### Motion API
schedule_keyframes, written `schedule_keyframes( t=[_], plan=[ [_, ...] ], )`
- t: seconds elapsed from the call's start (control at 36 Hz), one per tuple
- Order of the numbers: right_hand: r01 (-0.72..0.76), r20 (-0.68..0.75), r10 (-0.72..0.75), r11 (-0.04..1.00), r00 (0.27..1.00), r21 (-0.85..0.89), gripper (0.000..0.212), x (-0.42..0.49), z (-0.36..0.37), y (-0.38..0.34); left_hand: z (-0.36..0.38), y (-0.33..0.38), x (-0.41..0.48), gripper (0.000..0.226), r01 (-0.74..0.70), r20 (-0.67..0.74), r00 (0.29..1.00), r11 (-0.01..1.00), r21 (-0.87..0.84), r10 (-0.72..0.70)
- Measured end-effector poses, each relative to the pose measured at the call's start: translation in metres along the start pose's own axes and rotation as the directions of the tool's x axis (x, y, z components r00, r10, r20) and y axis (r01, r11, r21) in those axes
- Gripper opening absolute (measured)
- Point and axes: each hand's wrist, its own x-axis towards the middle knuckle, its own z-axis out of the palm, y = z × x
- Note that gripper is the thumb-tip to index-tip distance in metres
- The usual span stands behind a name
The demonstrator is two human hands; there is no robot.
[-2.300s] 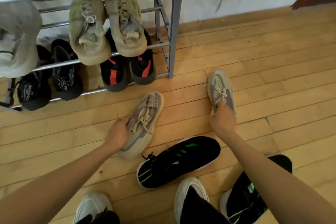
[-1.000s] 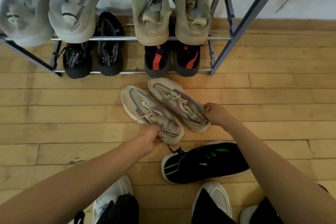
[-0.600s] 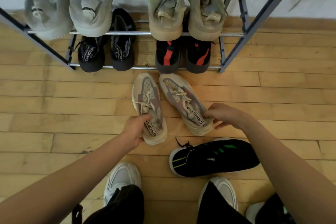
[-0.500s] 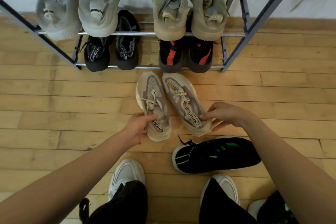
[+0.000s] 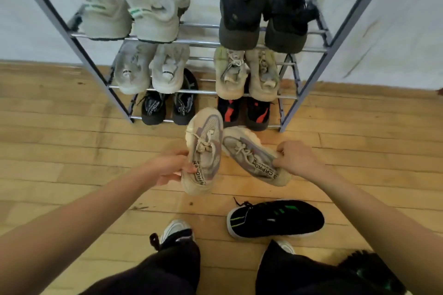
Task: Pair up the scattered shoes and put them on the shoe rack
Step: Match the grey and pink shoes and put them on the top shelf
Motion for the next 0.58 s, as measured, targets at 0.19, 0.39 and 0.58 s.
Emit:
schedule_keyframes(
  t=[0.19, 0.39, 0.58],
  plan=[
    [0.138, -0.279, -0.175, 0.979, 0.944, -0.147, 0.032, -0.049, -0.045, -0.002, -0.02, 0.024, -0.049, 0.063, -0.177, -0.048, 0.982, 0.982, 0.07, 0.18],
    [0.186, -0.428, -0.187, 0.982, 0.884, -0.046, 0.033, -0.09, -0.082, -0.002, -0.036, 0.042, -0.091, 0.062, -0.364, -0.161, 0.915, 0.929, 0.07, 0.371],
    [0.275, -0.599, -0.214, 0.961, 0.772, 0.011, 0.03, -0.122, -0.113, -0.018, -0.049, 0.074, -0.125, 0.062, -0.553, -0.246, 0.802, 0.832, 0.042, 0.545]
  ],
)
